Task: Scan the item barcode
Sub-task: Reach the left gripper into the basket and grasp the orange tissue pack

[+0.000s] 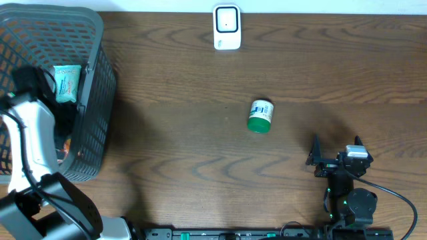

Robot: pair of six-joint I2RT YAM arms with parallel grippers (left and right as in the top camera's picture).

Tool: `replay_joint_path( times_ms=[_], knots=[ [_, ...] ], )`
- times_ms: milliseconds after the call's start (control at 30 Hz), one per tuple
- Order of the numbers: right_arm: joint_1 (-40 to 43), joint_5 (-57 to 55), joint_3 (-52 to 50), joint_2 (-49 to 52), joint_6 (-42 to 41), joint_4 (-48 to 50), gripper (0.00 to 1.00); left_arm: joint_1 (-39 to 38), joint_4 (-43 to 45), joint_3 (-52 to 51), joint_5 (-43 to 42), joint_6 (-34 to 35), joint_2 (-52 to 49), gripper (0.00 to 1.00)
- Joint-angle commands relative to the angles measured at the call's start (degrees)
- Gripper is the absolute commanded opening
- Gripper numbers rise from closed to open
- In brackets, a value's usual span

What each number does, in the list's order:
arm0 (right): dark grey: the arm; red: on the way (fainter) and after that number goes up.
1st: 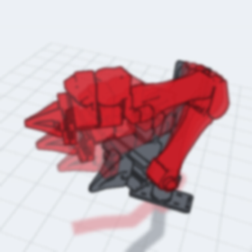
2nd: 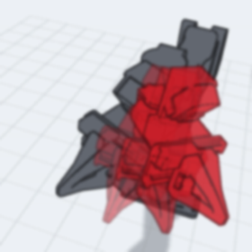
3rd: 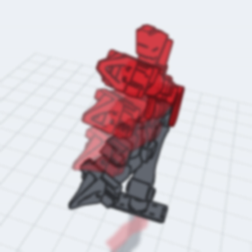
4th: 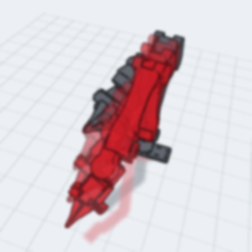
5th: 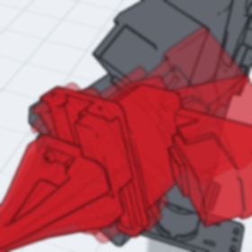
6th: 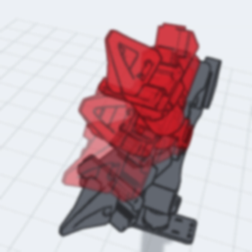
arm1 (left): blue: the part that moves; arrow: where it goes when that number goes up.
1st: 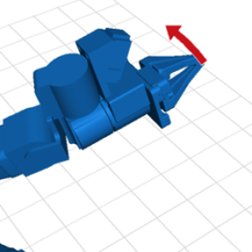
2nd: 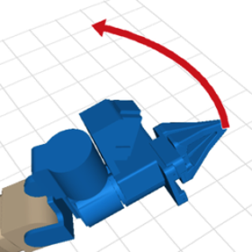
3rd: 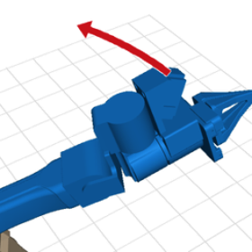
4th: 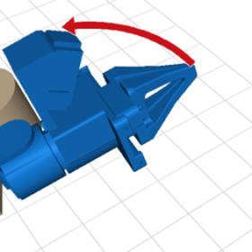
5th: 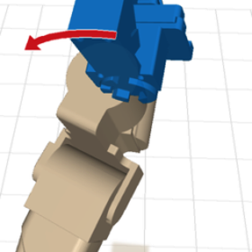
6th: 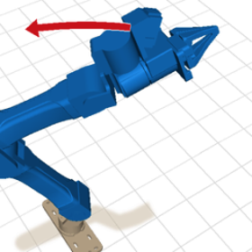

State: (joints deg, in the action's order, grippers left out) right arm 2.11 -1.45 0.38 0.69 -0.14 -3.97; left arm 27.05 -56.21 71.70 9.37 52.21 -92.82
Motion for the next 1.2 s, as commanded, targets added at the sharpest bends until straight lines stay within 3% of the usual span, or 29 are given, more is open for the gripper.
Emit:
replay_joint_path(
  times_ms=[0, 467, 600, 667, 700, 767, 967, 1167],
  knots=[
    [-0.4, 0.1, -0.1, -0.3, 0.7, -0.2, 0.99, 0.2, 6.0, -7.5, 1.0, 8.2, 1.2, 0.98],
    [-0.4, 0.1, -0.1, -0.3, 0.6, -0.2, 0.99, 0.2, 26.8, -21.9, 5.7, 8.1, 0.9, 0.98],
    [-0.4, 0.1, -0.1, -0.3, 0.6, -0.2, 0.99, 0.2, 28.7, -22.8, 5.7, 8.1, -0.3, 0.98],
    [-0.4, 0.1, -0.1, -0.3, 0.6, -0.2, 0.99, 0.2, 28.4, -22.8, 5.7, 8.1, -1.2, 0.76],
    [-0.4, 0.1, -0.1, -0.3, 0.6, -0.2, 0.99, 0.2, 28.0, -22.8, 5.7, 7.8, -1.4, 0.61],
    [-0.4, 0.1, -0.1, -0.3, 0.6, -0.2, 0.99, 0.2, 27.6, -22.8, 5.7, 5.9, -1.3, 0.46],
    [-0.4, 0.1, -0.1, -0.3, 0.6, -0.2, 0.99, 1.1, 23.7, -16.9, 5.7, -2.4, 3.4, 0.44],
    [-0.4, 0.1, -0.1, -0.3, 0.6, -0.2, 0.99, 1.2, 13.4, 3.1, 4.9, -11.5, 15.0, 0.45]
  ],
)
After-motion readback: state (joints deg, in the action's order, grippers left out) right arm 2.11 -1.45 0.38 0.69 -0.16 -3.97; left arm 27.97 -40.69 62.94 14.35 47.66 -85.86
